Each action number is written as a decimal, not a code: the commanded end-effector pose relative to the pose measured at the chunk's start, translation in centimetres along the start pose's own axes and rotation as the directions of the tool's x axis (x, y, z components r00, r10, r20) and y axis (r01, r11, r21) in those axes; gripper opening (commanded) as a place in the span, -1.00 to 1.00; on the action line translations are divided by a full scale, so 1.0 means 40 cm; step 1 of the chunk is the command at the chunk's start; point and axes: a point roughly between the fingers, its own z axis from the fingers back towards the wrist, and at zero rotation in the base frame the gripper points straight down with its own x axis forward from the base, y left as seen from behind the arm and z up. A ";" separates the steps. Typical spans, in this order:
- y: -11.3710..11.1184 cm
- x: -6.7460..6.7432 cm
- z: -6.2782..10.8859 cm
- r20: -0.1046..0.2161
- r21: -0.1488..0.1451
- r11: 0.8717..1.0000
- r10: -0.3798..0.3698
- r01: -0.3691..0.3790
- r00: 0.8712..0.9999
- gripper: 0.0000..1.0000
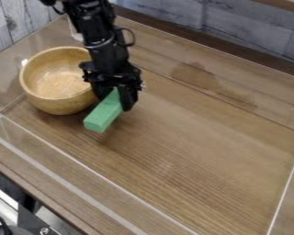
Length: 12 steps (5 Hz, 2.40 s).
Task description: Move green object from inside the wooden bowl to the table next to it
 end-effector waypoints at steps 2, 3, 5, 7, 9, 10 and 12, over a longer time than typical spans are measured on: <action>0.051 0.030 0.048 0.024 0.004 1.000 0.010 -0.010 1.000 -1.00; 0.049 0.037 0.061 0.022 0.002 1.000 0.016 -0.016 1.000 -1.00; 0.064 0.041 0.075 0.012 -0.006 0.999 -0.038 0.038 0.999 -1.00; 0.046 0.055 0.088 0.011 -0.005 1.000 -0.004 0.004 1.000 -1.00; 0.004 0.071 0.112 0.007 0.000 0.999 0.034 -0.034 0.999 -1.00; 0.027 0.085 0.118 0.001 0.005 0.999 0.040 -0.040 0.999 -1.00; 0.088 0.102 0.092 -0.014 0.020 0.997 0.078 -0.078 0.997 -1.00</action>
